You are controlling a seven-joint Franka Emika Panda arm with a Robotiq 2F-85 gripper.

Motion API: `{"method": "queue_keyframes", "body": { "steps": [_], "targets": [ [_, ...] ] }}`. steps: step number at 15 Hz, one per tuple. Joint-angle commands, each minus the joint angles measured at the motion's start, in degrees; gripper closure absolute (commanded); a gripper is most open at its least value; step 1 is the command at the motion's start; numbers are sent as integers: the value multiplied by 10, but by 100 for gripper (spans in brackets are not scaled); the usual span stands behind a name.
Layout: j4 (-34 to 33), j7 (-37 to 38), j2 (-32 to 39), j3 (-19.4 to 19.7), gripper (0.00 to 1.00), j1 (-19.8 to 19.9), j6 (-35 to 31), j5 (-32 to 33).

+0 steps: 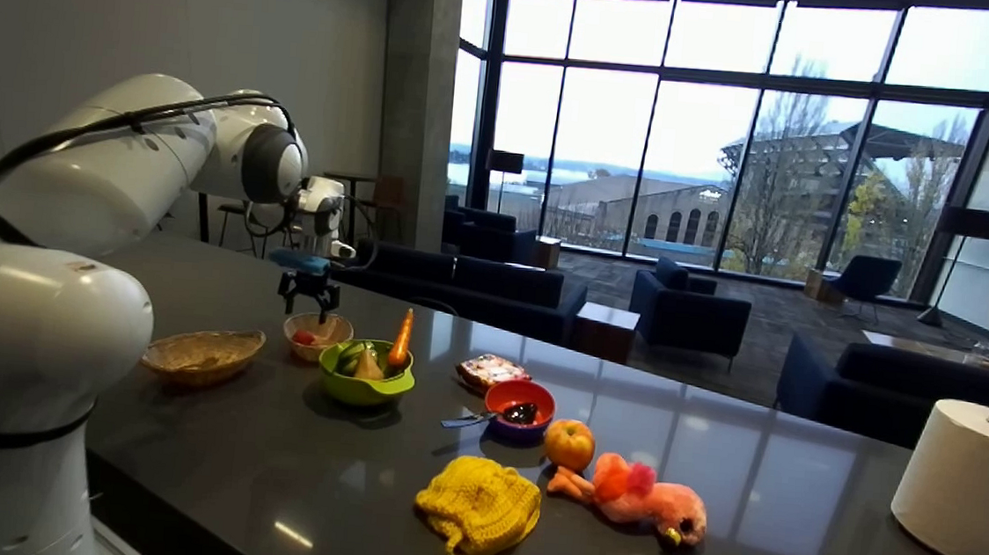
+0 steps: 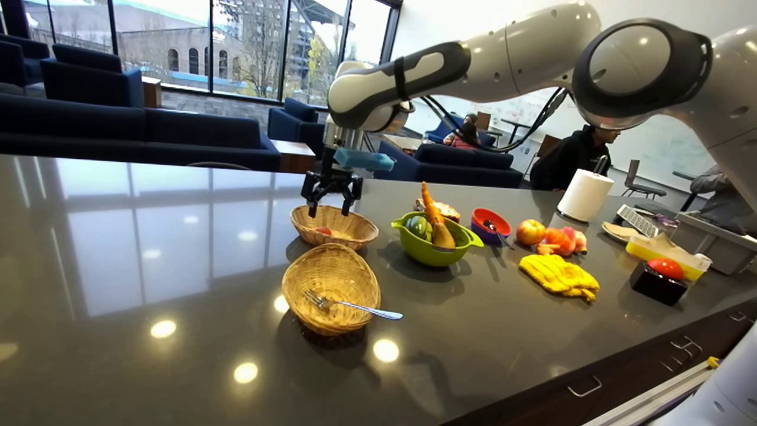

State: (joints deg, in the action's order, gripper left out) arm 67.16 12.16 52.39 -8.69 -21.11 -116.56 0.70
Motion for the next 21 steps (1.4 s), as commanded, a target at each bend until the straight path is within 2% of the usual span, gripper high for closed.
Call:
{"method": "queue_keyframes", "body": {
  "steps": [1, 9, 14, 15, 17, 21],
  "targets": [
    [-40, 27, 29, 6, 0, -7, 11, -13],
    [-78, 98, 70, 17, 0, -20, 16, -15],
    [-99, 116, 88, 16, 2, -20, 21, -21],
    [-103, 118, 91, 16, 27, -20, 22, -23],
    [-102, 125, 91, 8, 29, -14, 21, -16],
    [-106, 137, 89, 10, 60, -12, 25, -14]
  ]
}}
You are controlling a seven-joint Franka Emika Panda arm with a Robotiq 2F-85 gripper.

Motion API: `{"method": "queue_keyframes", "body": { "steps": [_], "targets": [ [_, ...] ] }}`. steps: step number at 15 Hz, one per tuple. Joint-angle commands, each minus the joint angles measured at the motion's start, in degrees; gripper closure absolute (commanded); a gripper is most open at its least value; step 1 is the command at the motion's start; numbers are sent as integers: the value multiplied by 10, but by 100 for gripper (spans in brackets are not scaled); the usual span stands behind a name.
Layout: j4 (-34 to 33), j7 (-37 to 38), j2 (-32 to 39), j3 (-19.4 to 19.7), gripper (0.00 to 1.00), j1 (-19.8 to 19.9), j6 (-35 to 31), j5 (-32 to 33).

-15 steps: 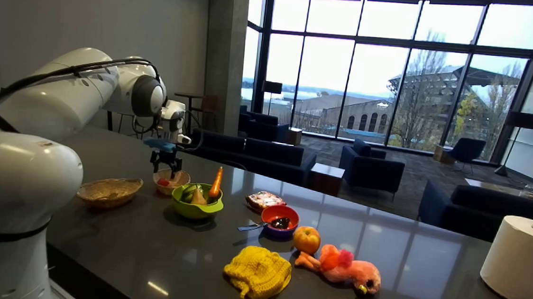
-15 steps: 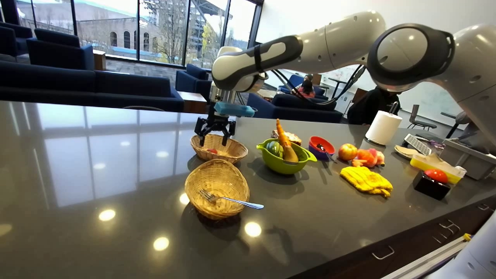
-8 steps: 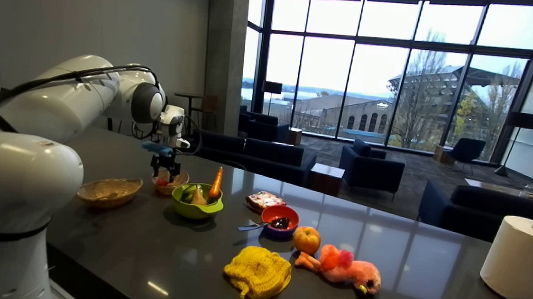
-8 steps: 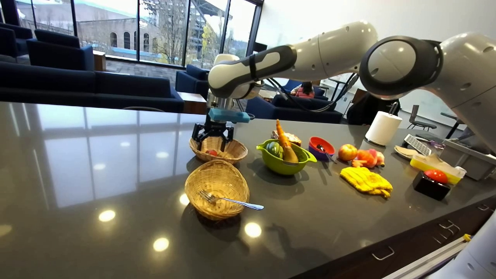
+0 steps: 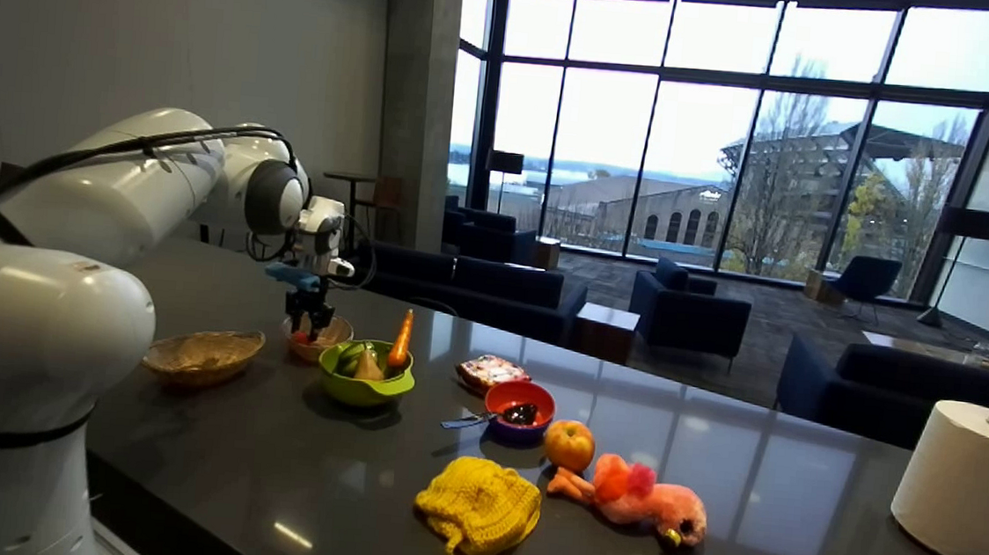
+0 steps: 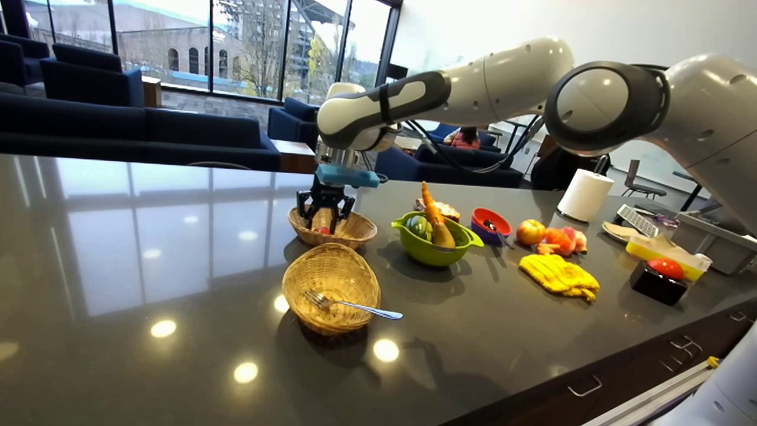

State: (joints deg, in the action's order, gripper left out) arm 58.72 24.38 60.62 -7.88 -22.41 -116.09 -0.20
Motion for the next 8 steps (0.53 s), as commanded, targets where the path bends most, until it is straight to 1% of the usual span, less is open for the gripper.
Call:
{"method": "queue_keyframes", "body": {
  "steps": [1, 2, 8],
  "targets": [
    [-23, 17, 6, 3, 67, 2, 21, -4],
    [-23, 20, 5, 3, 74, 2, 24, -4],
    [-29, 25, -7, 7, 74, 3, 38, 1]
  ]
}}
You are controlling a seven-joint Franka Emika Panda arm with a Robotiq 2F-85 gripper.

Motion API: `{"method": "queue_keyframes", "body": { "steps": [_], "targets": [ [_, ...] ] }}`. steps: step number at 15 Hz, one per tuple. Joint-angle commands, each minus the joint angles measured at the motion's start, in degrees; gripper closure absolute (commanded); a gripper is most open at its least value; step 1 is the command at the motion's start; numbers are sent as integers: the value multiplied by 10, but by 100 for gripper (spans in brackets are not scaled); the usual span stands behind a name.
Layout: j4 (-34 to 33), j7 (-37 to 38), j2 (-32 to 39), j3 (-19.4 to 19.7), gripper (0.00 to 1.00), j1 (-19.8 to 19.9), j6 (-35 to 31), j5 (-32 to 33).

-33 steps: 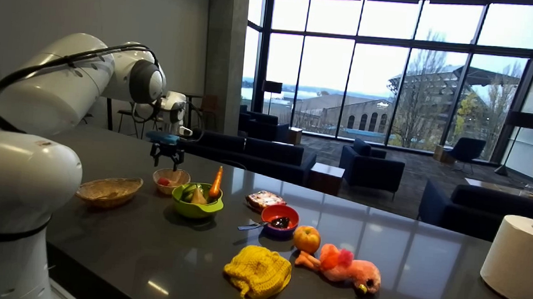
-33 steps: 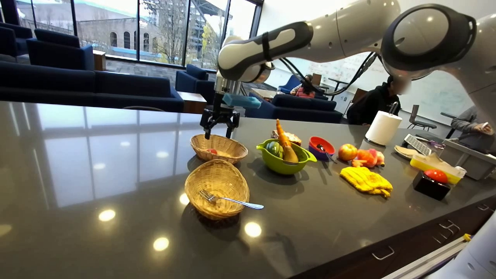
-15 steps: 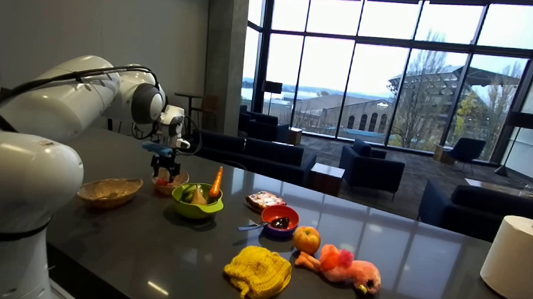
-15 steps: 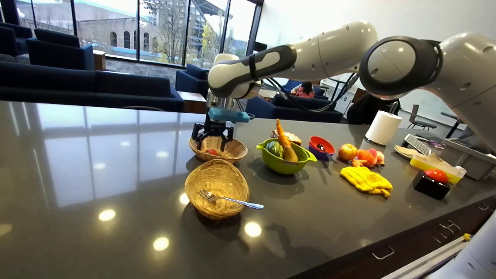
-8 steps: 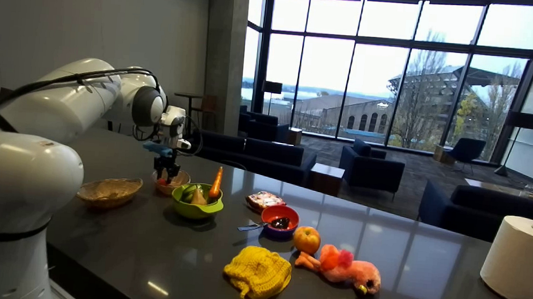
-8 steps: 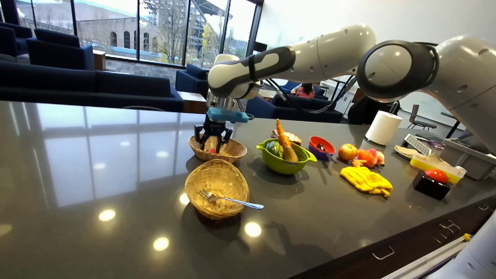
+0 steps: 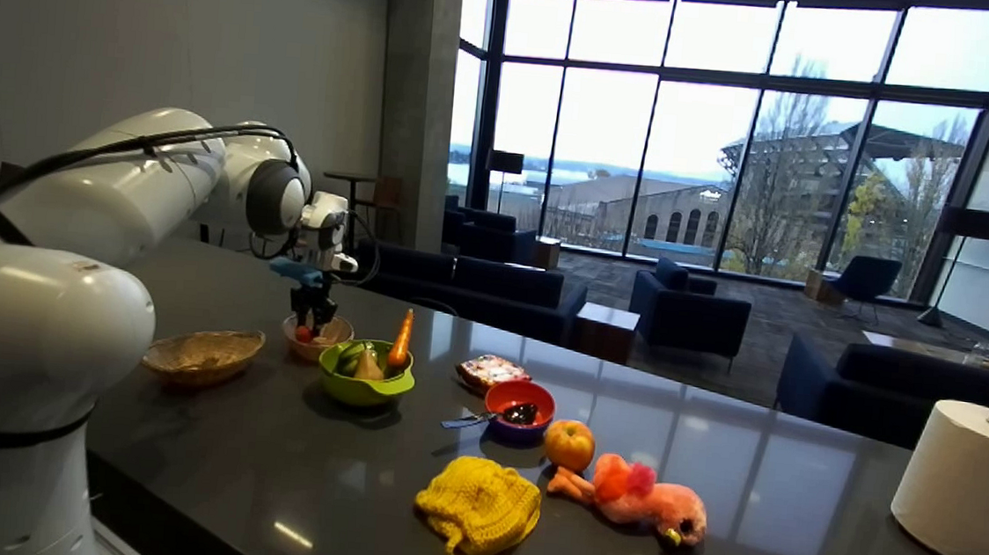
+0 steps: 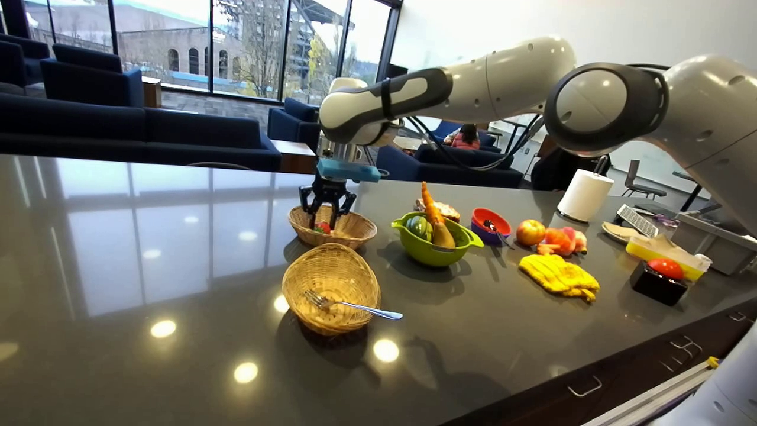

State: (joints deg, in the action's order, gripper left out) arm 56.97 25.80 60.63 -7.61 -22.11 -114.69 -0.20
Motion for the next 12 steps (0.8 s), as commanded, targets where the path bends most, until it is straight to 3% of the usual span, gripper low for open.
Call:
{"method": "queue_keyframes", "body": {
  "steps": [1, 12],
  "targets": [
    [-10, 9, -12, 5, 74, -1, 25, 3],
    [52, -39, -95, 11, 74, 10, 6, 32]
  ]
}}
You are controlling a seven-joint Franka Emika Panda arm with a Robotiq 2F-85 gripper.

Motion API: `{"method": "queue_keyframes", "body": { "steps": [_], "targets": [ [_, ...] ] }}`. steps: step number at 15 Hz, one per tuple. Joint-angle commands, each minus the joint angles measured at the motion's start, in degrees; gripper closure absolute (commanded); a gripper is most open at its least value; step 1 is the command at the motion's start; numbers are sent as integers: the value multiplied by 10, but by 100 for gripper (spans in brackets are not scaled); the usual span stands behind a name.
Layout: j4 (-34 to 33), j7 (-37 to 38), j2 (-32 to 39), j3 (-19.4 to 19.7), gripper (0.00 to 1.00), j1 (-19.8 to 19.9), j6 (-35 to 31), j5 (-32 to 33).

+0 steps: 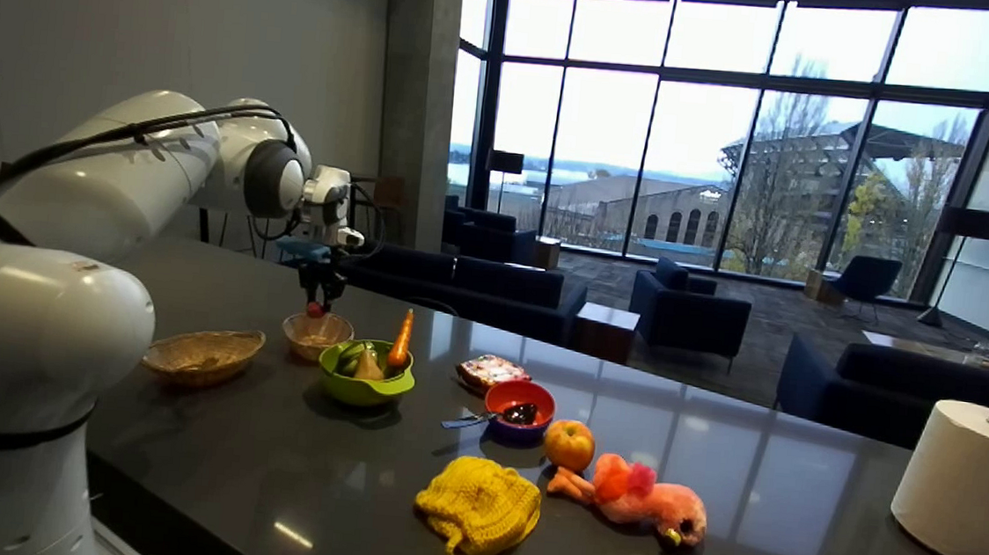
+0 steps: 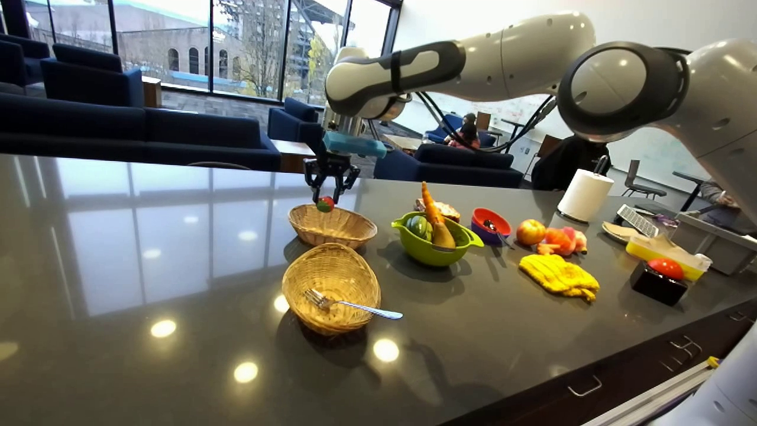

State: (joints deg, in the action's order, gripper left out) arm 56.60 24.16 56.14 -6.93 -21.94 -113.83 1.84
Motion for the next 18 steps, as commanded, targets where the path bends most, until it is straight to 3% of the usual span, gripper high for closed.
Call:
{"method": "queue_keyframes", "body": {
  "steps": [1, 7, 18],
  "targets": [
    [66, -30, -60, 5, 74, 10, -6, 17],
    [159, -70, -132, 13, 74, 35, -39, 44],
    [391, -116, -273, 38, 74, 80, -160, 50]
  ]
}}
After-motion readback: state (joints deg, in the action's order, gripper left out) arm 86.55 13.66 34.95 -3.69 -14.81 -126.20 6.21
